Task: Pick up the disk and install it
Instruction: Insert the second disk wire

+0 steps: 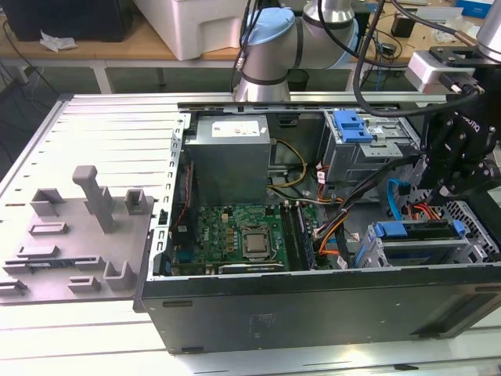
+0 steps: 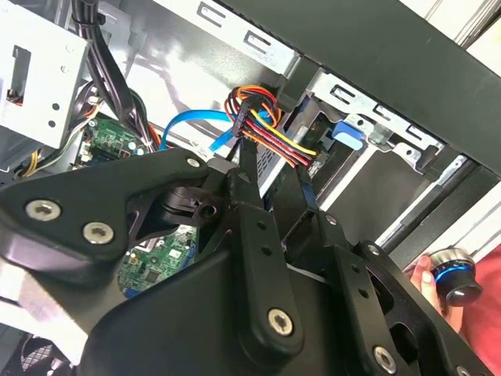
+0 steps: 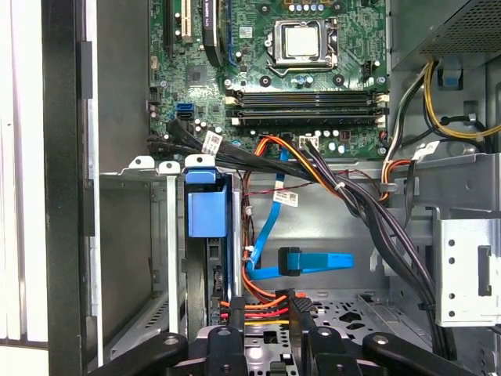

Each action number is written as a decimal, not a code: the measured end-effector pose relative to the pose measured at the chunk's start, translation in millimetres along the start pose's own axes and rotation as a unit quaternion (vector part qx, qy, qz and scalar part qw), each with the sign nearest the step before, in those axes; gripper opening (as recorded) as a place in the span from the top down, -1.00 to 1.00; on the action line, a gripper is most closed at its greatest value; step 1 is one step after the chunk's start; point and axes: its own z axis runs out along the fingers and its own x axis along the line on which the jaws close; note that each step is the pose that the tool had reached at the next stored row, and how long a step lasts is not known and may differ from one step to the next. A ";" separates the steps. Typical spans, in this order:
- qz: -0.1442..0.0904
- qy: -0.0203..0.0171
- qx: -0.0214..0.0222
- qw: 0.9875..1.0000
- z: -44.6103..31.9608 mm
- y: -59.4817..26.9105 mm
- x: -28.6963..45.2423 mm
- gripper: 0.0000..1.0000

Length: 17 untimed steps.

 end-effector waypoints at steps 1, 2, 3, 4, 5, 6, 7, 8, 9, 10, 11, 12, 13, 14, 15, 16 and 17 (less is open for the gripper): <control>0.000 0.000 0.000 1.000 0.0 0.0 0.0 0.28; 0.000 0.000 0.000 1.000 0.0 0.0 0.0 0.28; 0.000 0.000 0.000 1.000 0.0 0.0 0.0 0.28; 0.000 0.000 0.000 1.000 0.0 0.0 0.0 0.28; 0.000 0.000 0.000 1.000 0.0 0.0 0.0 0.28; 0.000 0.000 0.000 1.000 0.0 0.0 0.0 0.28; 0.000 0.000 0.000 1.000 0.0 0.0 -0.4 0.28; 0.000 0.000 0.000 1.000 0.0 0.1 -1.8 0.28; 0.000 0.001 0.000 1.000 -0.1 0.2 -3.3 0.28; 0.000 0.002 0.000 1.000 -0.4 1.0 -10.0 0.28; 0.000 0.005 0.000 1.000 -0.6 2.1 -14.0 0.28; 0.000 0.009 0.000 1.000 -1.1 4.8 -16.1 0.28; -0.001 0.012 0.000 1.000 -1.9 7.1 -16.6 0.28; -0.001 0.017 0.000 1.000 -3.6 9.0 -18.0 0.28; -0.002 0.022 0.001 1.000 -4.7 9.7 -21.5 0.28; -0.003 0.025 0.001 1.000 -5.3 10.0 -24.2 0.28; -0.004 0.028 0.001 1.000 -5.8 10.3 -26.4 0.28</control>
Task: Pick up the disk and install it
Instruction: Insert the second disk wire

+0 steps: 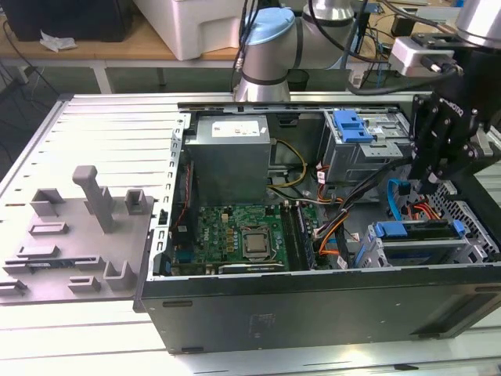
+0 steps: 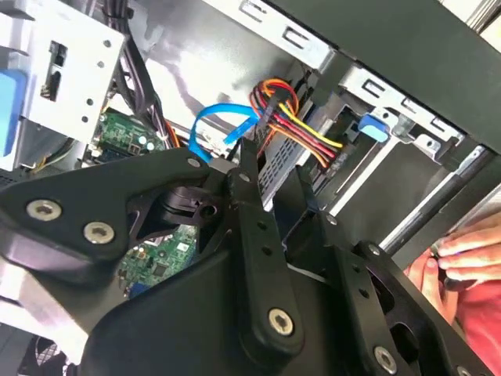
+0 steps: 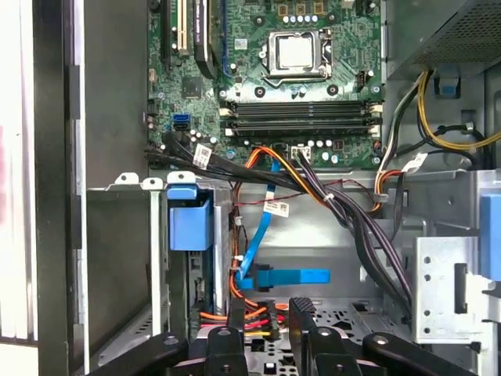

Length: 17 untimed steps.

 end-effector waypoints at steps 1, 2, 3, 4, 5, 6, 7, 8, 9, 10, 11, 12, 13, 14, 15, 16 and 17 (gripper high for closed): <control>-0.001 0.003 0.000 1.000 -0.7 0.3 -2.2 0.28; -0.002 0.006 0.000 1.000 -1.3 0.6 -4.8 0.28; -0.004 0.011 0.001 1.000 -1.7 0.9 -7.7 0.28; -0.006 0.014 0.001 1.000 -1.9 1.4 -8.8 0.28; -0.008 0.015 0.006 1.000 -1.8 2.1 -9.0 0.28; -0.008 0.015 0.011 1.000 -1.8 2.7 -9.1 0.28; -0.008 0.015 0.017 1.000 -1.8 3.9 -9.2 0.28; -0.008 0.016 0.022 1.000 -1.8 5.5 -9.1 0.28; -0.008 0.016 0.028 0.999 -1.8 7.8 -9.1 0.28; -0.008 0.016 0.030 0.999 -1.8 9.2 -9.1 0.28; -0.007 0.016 0.033 0.999 -1.8 10.5 -9.1 0.28; -0.007 0.017 0.036 0.999 -1.7 11.9 -9.1 0.28; -0.007 0.017 0.038 0.999 -1.7 13.2 -9.0 0.28; -0.007 0.017 0.042 0.999 -1.7 15.1 -9.0 0.28; -0.007 0.017 0.044 0.999 -1.7 16.4 -9.0 0.28; -0.006 0.018 0.049 0.999 -1.7 19.0 -8.9 0.28; -0.006 0.019 0.052 0.998 -1.7 21.4 -8.9 0.28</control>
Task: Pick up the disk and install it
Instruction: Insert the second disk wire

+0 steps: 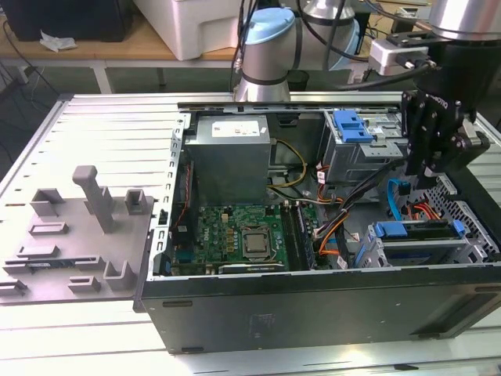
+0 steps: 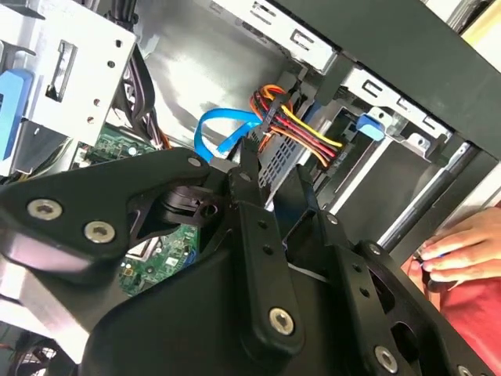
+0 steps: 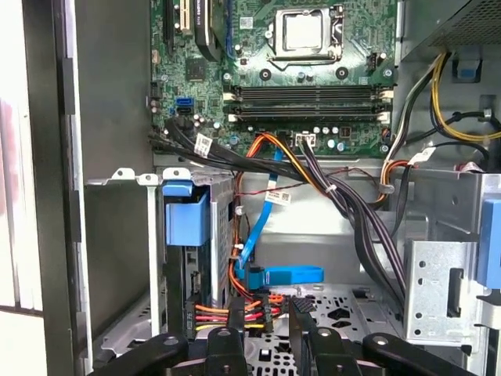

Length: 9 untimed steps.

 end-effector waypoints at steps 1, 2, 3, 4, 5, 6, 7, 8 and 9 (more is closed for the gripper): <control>0.000 0.001 0.004 1.000 -0.3 3.5 0.0 0.28; 0.001 0.002 0.006 1.000 -0.7 7.2 0.1 0.28; 0.001 0.003 0.008 1.000 -0.8 9.2 0.0 0.28; 0.001 0.004 0.010 1.000 -1.1 12.7 0.0 0.28; 0.001 0.005 0.012 1.000 -1.6 17.2 0.1 0.28; 0.001 0.005 0.014 1.000 -1.8 19.5 0.1 0.28; 0.001 0.006 0.016 1.000 -2.1 22.1 0.1 0.28; 0.002 0.007 0.017 1.000 -2.1 23.4 0.2 0.28; 0.002 0.007 0.018 1.000 -2.1 24.0 0.4 0.28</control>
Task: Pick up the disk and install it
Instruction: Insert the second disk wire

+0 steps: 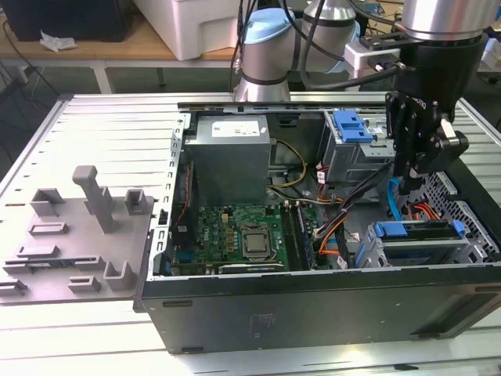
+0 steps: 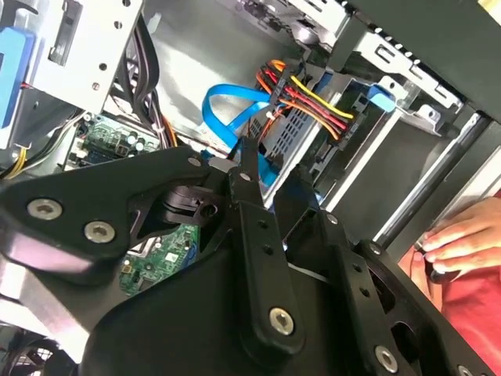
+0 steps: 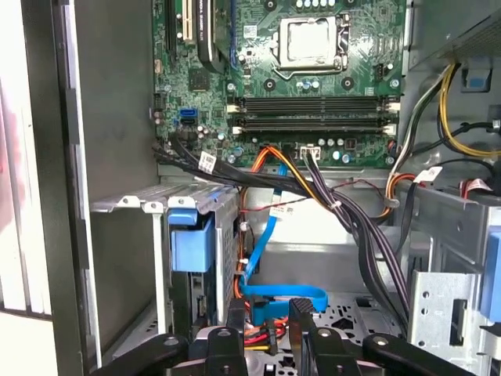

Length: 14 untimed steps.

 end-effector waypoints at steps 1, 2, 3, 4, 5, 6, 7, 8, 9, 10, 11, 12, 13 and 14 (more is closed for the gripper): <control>0.000 0.001 0.002 1.000 0.0 0.3 0.2 0.28; 0.000 0.001 0.003 1.000 0.0 0.4 0.2 0.28; 0.001 0.001 0.005 1.000 0.2 0.4 0.3 0.28; 0.001 0.002 0.006 1.000 0.3 0.5 0.3 0.28; 0.001 0.002 0.008 1.000 0.7 0.8 0.4 0.28; 0.001 0.002 0.009 1.000 1.0 1.2 0.4 0.28; 0.001 0.002 0.010 1.000 1.4 1.8 0.5 0.28; 0.001 0.002 0.011 1.000 1.7 2.4 0.4 0.28; 0.002 0.002 0.013 1.000 2.0 3.4 0.4 0.28; 0.002 0.002 0.014 1.000 2.3 4.2 0.4 0.28; 0.002 0.002 0.015 1.000 2.4 5.0 0.4 0.28; 0.002 0.002 0.016 1.000 2.5 5.5 0.4 0.28; 0.002 0.002 0.017 1.000 2.7 5.7 0.4 0.28; 0.003 0.002 0.018 1.000 3.0 5.8 0.4 0.28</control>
